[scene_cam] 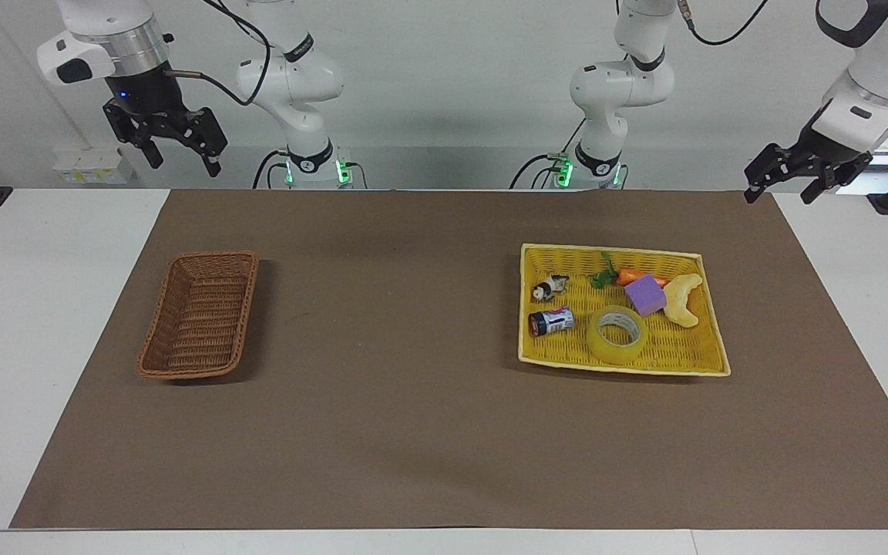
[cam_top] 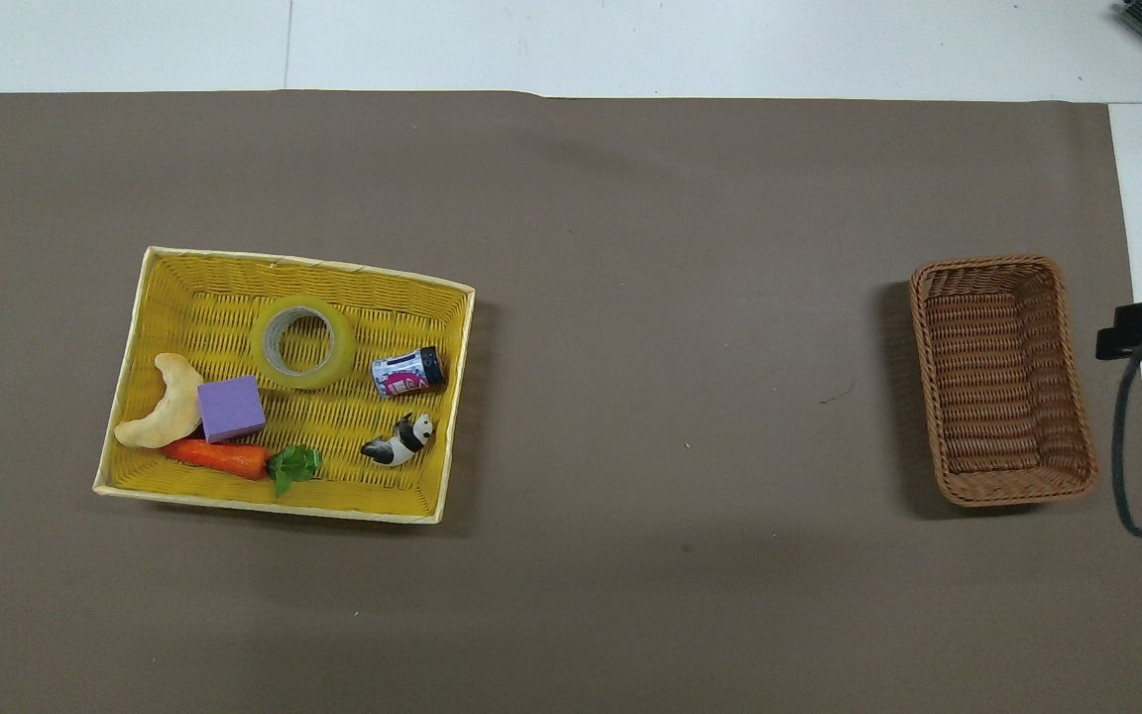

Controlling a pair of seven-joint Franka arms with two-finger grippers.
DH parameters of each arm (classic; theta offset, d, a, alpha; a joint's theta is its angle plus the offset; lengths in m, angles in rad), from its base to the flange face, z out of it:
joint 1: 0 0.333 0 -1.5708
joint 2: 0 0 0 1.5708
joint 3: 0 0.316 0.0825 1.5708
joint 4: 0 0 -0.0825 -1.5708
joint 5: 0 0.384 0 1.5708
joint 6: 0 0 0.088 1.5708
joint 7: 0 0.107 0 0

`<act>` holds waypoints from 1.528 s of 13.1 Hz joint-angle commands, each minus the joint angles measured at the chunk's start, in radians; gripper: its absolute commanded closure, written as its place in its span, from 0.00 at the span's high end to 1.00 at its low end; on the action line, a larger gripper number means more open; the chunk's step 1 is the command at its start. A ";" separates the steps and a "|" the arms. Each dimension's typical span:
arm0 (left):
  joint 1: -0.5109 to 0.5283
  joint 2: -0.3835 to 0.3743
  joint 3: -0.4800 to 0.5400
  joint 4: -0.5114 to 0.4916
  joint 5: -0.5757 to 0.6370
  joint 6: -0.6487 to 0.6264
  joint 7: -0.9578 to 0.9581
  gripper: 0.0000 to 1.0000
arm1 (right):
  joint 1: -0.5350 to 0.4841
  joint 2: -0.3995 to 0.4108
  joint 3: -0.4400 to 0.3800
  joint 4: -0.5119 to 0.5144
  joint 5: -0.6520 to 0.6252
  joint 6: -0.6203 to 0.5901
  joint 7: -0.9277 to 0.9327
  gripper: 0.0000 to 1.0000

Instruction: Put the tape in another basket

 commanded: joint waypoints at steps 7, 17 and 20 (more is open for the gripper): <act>-0.033 -0.034 -0.019 -0.071 0.016 0.091 -0.013 1.00 | -0.002 -0.006 -0.004 0.003 0.014 -0.014 -0.024 1.00; -0.125 -0.027 -0.017 -0.324 0.039 0.387 -0.174 1.00 | -0.002 -0.006 -0.004 0.003 0.014 -0.016 -0.024 1.00; -0.137 -0.019 -0.019 -0.390 0.039 0.471 -0.214 1.00 | -0.002 -0.006 -0.004 0.003 0.014 -0.014 -0.024 1.00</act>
